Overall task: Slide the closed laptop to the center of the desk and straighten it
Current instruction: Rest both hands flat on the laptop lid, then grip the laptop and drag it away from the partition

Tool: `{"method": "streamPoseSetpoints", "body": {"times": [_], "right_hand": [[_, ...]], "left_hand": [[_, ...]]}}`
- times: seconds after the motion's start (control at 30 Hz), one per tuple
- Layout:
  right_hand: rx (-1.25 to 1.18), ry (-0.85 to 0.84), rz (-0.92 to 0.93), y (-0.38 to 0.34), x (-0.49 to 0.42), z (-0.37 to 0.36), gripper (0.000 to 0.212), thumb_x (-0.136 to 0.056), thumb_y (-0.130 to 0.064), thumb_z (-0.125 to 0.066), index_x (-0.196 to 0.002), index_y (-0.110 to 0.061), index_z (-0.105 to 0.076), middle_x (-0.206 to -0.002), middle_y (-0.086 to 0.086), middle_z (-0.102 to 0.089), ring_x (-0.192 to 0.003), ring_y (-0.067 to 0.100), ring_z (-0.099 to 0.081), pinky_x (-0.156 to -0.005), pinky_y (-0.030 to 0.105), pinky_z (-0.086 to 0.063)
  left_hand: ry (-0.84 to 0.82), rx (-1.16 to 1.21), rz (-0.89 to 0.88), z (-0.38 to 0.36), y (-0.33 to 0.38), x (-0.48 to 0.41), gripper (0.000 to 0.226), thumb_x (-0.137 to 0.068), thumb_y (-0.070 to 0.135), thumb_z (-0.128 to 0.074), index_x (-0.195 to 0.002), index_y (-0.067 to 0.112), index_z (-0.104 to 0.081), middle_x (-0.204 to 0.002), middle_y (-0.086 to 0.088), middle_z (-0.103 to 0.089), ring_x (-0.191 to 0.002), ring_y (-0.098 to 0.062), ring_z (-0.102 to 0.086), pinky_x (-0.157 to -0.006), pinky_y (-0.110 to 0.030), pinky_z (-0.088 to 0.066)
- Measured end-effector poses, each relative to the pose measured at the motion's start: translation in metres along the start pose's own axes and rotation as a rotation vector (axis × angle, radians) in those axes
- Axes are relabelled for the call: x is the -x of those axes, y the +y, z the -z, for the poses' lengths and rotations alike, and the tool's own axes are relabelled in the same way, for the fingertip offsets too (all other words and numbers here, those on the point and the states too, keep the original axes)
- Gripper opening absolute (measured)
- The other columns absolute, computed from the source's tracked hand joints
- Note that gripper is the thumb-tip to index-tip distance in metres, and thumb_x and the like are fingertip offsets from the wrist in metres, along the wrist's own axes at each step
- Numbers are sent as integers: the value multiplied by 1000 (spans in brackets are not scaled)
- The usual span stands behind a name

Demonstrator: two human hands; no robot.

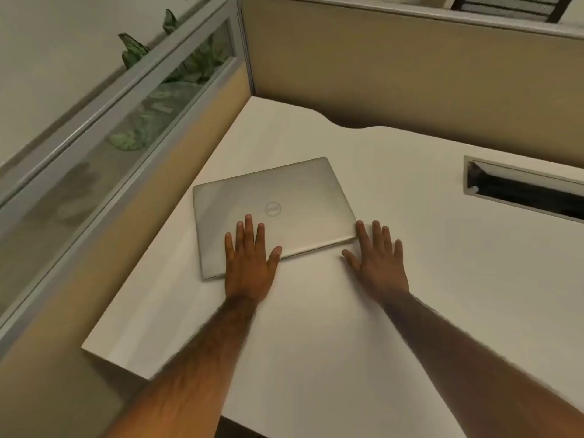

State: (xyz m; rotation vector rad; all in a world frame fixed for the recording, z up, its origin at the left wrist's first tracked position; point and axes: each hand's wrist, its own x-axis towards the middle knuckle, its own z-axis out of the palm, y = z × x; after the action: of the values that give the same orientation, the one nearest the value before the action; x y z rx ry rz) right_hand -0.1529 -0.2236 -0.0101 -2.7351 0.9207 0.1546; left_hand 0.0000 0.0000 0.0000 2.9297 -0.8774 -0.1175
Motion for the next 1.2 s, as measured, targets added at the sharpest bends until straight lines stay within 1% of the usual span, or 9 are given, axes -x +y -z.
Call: {"method": "streamPoseSetpoints", "body": {"times": [0.33, 0.47, 0.57, 0.67, 0.73, 0.8, 0.87, 1.1, 1.2], "right_hand": [[-106, 9, 42, -32, -26, 4, 66, -104, -56, -31, -162, -25, -21, -166, 17, -23, -156, 33, -19, -125, 52, -16], [-46, 52, 24, -41, -42, 13, 61, -102, -55, -38, -152, -20, -36, -142, 16, -49, -132, 38, -45, -105, 50, -40], [-81, 36, -49, -50, -58, 21, 61, -98, -55, -48, -146, -18, -41, -129, 17, -55, -119, 41, -50, -95, 49, -43], [-258, -22, -208, -59, -76, 29, 71, -90, -59, -60, -144, -15, -44, -131, 17, -51, -127, 41, -45, -100, 49, -42], [-356, -48, -299, -63, -89, 34, 77, -84, -62, -67, -139, -12, -47, -132, 16, -50, -131, 40, -44, -102, 50, -43], [-389, -82, -351, -66, -99, 39, 81, -79, -63, -72, -136, -9, -50, -133, 16, -48, -133, 39, -43, -103, 51, -45], [-396, -104, -376, -70, -105, 43, 85, -75, -65, -76, -134, -8, -51, -133, 15, -48, -132, 38, -44, -103, 50, -46], [-392, -103, -466, -79, -117, 48, 94, -64, -67, -81, -132, -11, -50, -133, 11, -50, -130, 34, -47, -106, 51, -45], [-446, -110, -560, -77, -127, 49, 100, -54, -72, -82, -129, -12, -52, -130, 9, -55, -126, 33, -52, -107, 52, -44]], "left_hand": [[30, 42, 184, 3, -53, -22, 74, -98, 62, -16, -161, 23, -16, -171, -11, -10, -158, -33, -10, -126, -57, -9], [32, 137, 305, 4, -52, -32, 71, -99, 58, -26, -161, 23, -18, -170, -16, -7, -158, -34, -9, -126, -55, -15], [77, 249, 429, 5, -51, -43, 72, -99, 57, -32, -160, 21, -19, -169, -23, -3, -157, -37, -9, -126, -50, -21], [69, 340, 583, 8, -47, -54, 74, -100, 56, -34, -161, 19, -16, -167, -28, -8, -155, -41, -14, -125, -48, -22], [73, 324, 628, 9, -44, -60, 73, -101, 55, -35, -160, 16, -19, -162, -29, -22, -150, -43, -27, -122, -49, -27], [111, 278, 636, 11, -43, -65, 70, -100, 53, -39, -156, 12, -28, -148, -28, -42, -135, -41, -44, -112, -48, -38], [148, 269, 654, 14, -45, -72, 70, -98, 53, -44, -151, 8, -35, -136, -24, -51, -121, -38, -51, -101, -47, -45], [122, 412, 803, 23, -67, -98, 76, -91, 60, -56, -129, -5, -49, -135, -27, -49, -123, -40, -51, -99, -49, -48], [91, 500, 845, 26, -73, -104, 81, -88, 59, -62, -134, -5, -44, -139, -28, -48, -127, -42, -49, -102, -51, -47]]}}
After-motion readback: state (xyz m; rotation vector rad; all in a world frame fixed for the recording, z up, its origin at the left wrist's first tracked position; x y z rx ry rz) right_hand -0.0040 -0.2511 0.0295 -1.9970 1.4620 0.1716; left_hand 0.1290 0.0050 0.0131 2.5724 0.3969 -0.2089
